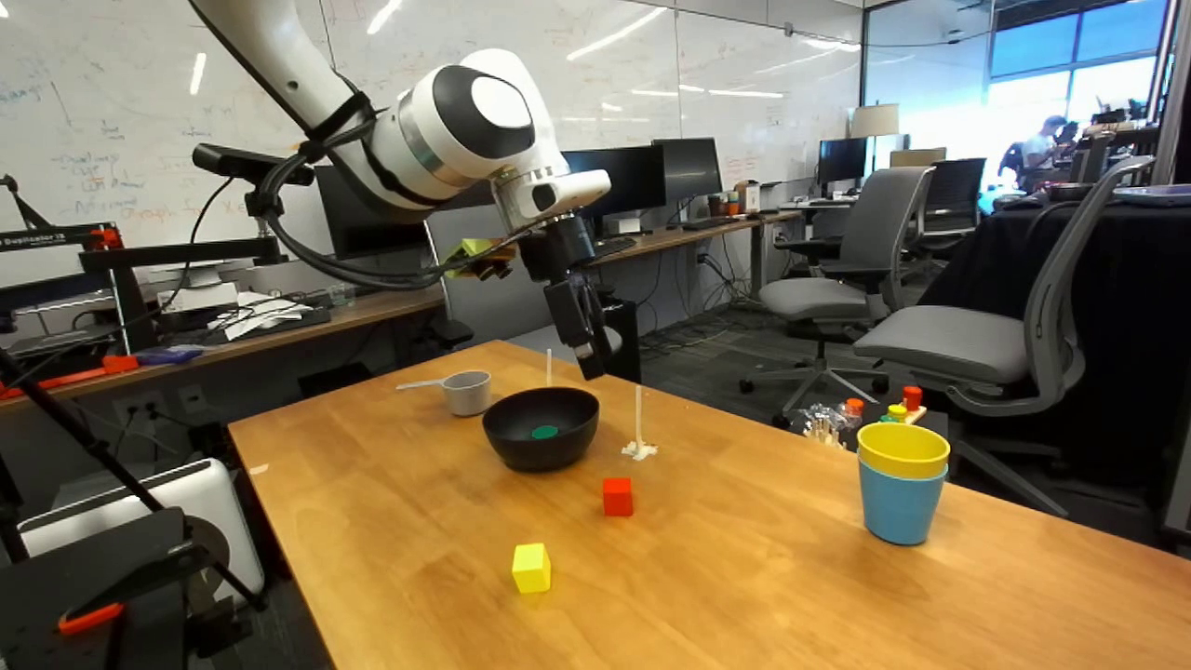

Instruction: Put the green, orange and yellow building blocks in the black bowl

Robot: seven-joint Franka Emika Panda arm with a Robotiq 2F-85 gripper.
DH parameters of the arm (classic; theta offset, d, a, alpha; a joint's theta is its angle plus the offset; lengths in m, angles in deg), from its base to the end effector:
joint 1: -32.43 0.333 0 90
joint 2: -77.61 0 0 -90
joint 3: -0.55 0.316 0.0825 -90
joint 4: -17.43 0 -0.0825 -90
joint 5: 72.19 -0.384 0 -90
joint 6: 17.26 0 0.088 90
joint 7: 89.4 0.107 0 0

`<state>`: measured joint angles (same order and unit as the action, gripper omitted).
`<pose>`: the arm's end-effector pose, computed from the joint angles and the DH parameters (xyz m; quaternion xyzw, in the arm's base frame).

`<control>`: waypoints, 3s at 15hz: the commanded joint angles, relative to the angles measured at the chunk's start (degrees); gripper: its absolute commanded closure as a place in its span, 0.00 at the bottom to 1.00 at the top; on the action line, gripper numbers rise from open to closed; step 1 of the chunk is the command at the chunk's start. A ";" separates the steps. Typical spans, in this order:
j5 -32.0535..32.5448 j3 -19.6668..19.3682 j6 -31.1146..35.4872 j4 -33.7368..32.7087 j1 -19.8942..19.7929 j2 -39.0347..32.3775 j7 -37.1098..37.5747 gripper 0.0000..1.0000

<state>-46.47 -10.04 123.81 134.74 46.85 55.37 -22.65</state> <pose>0.5975 0.0431 0.2546 0.9186 -0.3536 0.1110 0.1376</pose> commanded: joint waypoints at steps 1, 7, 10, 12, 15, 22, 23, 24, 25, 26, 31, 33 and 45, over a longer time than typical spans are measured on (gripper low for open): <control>-2.48 1.35 -0.50 0.43 -1.55 -0.24 2.84 0.00; -3.98 1.13 -0.81 -1.68 -1.44 -4.90 5.87 0.00; -4.90 1.23 -0.85 -3.09 -1.52 -7.29 5.59 0.00; -5.65 1.42 -0.96 -4.45 -1.58 -8.90 4.71 0.00; -6.73 2.12 -1.34 -7.46 -1.83 -11.79 2.63 0.00; -8.85 3.36 -1.51 -12.94 -2.23 -16.63 -5.10 0.00; -8.97 3.25 -1.43 -13.14 -2.25 -16.85 -6.12 0.00; -9.13 3.18 -1.30 -13.24 -2.31 -17.01 -7.16 0.00; -9.23 3.03 -1.27 -13.33 -2.34 -17.15 -7.94 0.00; -9.41 2.97 -1.21 -13.40 -2.46 -17.30 -8.86 0.00; -11.72 3.18 -1.18 -13.22 -3.33 -18.14 -13.08 0.00; -11.92 2.54 -0.82 -13.21 -2.96 -18.73 -13.09 0.00; -11.09 0.26 0.07 -14.77 -2.25 -22.20 -12.40 0.00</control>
<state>-56.88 -8.95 123.82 122.03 44.28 34.70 -33.99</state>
